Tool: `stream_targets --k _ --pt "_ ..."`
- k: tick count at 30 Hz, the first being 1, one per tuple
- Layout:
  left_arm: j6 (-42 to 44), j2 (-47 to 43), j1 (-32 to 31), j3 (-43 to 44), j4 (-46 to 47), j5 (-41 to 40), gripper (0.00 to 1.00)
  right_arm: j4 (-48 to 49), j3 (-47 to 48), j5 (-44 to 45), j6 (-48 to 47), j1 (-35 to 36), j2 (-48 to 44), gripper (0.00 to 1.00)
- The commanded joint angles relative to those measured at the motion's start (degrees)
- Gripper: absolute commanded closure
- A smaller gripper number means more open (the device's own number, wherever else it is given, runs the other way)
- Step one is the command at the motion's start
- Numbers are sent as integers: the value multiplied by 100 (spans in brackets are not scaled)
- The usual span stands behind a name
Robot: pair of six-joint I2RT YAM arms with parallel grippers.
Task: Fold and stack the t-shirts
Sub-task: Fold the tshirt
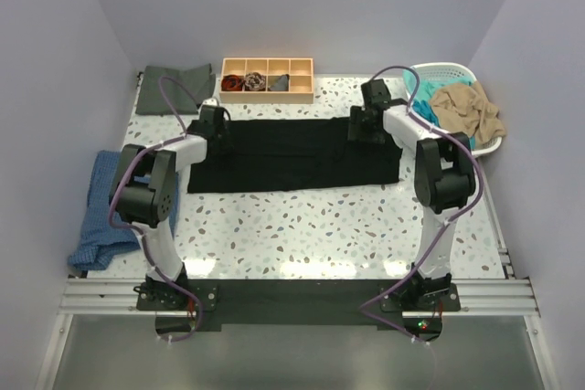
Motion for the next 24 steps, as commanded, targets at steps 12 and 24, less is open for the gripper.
stream_targets --k 12,24 --pt "-435 -183 -1018 -966 -408 284 63 -770 1679 -171 209 -73 1622 40" --pt "-1814 -2467 -3268 -2891 -1569 950 62 -1835 4239 -697 -125 -64 3100 38"
